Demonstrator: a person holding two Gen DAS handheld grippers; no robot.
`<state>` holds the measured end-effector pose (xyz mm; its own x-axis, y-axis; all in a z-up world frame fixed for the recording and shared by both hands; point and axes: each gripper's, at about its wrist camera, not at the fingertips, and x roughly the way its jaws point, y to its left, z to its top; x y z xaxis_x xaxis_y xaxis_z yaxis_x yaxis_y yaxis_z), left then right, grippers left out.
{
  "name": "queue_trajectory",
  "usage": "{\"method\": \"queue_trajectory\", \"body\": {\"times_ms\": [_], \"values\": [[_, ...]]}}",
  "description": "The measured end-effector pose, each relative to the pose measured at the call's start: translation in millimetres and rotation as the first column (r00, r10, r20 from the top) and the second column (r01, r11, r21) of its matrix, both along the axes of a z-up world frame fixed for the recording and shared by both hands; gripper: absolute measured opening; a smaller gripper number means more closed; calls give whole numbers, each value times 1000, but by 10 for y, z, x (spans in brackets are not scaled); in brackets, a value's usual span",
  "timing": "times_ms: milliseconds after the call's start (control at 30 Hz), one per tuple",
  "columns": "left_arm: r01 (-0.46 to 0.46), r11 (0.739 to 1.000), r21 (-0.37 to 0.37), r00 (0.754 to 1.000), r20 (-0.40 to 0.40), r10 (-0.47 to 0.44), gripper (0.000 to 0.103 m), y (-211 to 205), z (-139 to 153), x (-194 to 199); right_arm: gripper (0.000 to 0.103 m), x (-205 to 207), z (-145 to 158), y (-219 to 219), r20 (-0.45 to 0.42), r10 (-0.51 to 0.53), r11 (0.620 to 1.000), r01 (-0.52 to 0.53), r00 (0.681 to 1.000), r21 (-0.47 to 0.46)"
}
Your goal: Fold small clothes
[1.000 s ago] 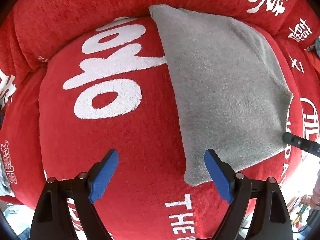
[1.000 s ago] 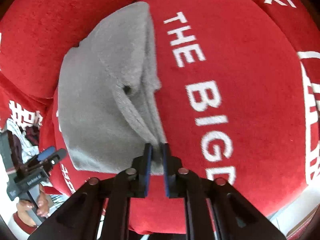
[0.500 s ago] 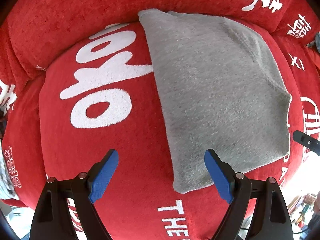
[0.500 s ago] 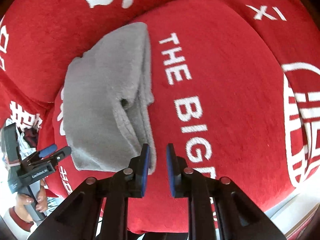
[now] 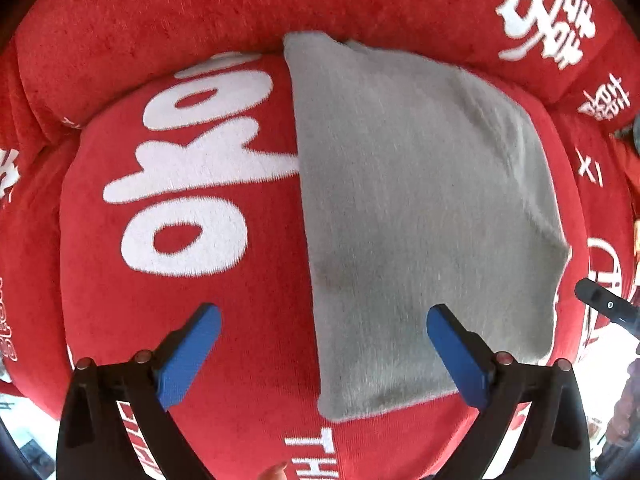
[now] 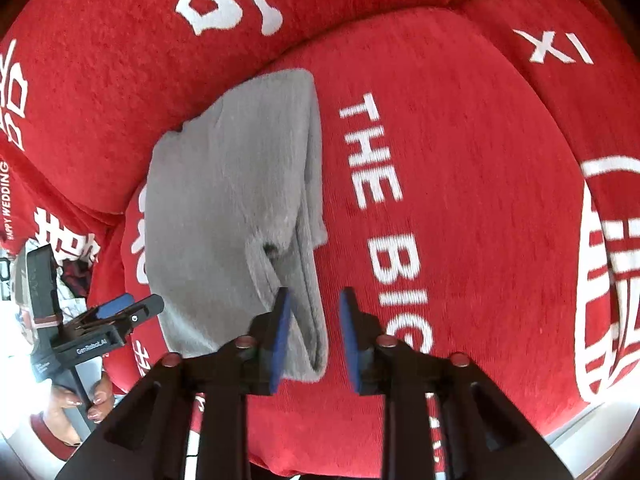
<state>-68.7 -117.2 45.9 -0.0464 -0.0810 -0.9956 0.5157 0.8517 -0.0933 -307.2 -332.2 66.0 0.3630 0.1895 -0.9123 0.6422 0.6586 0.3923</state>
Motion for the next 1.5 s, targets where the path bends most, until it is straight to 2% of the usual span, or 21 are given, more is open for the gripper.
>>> {"method": "queue_trajectory", "body": {"times_ms": [100,167,333,400,467,533,633,733,900,1000,1033,1100,1133,1167,1267,1367,1500], "values": [[-4,1000,-11,1000,2,4,103,-40,-13,141,43,86,14,-91,29,4,1000,-5,1000,8],[-15,1000,-23,1000,-5,15,103,-48,-30,243,54,155,-4,-185,56,5,999,-7,998,34],[-88,995,-37,996,-8,88,103,-31,-178,584,58,314,-196,-452,104,-5,990,-9,995,137],[-110,992,-64,993,-54,107,103,-19,-290,679,58,372,-305,-560,130,-7,979,-19,992,203],[-126,985,-121,986,-124,111,103,-20,-400,749,59,436,-443,-646,144,-1,962,-38,990,269],[-139,973,-183,976,-194,103,103,-49,-507,797,59,476,-537,-678,158,10,949,-59,987,308],[-132,961,-241,967,-246,71,103,-122,-612,792,59,553,-651,-658,179,45,931,-106,983,349],[-105,955,-278,970,-239,38,103,-217,-648,827,61,679,-743,-592,214,84,906,-164,973,390],[-68,948,-311,969,-247,-11,103,-438,-636,735,62,912,-807,-508,260,98,897,-198,961,395],[-19,960,-278,978,-205,-40,103,-560,-616,651,62,964,-819,-449,264,90,896,-193,960,399],[-20,960,-279,980,-196,-37,99,-573,-588,645,61,979,-814,-427,258,86,900,-186,962,395],[-36,957,-288,983,-183,-18,88,-537,-538,650,48,964,-807,-394,222,71,908,-155,972,388],[-45,954,-298,983,-181,-10,80,-502,-507,657,39,953,-820,-389,214,62,908,-144,975,394],[-54,950,-308,984,-179,-2,70,-475,-487,667,36,927,-806,-390,218,38,907,-125,975,403],[-53,940,-337,985,-170,-6,53,-424,-371,692,32,904,-719,-348,236,-2,906,-98,972,413],[-34,930,-365,987,-160,-27,49,-415,-268,674,30,873,-619,-270,264,-43,892,-82,964,445],[-21,905,-425,986,-157,-50,49,-310,-43,634,30,823,-454,-134,285,-82,879,-66,955,473]]}}
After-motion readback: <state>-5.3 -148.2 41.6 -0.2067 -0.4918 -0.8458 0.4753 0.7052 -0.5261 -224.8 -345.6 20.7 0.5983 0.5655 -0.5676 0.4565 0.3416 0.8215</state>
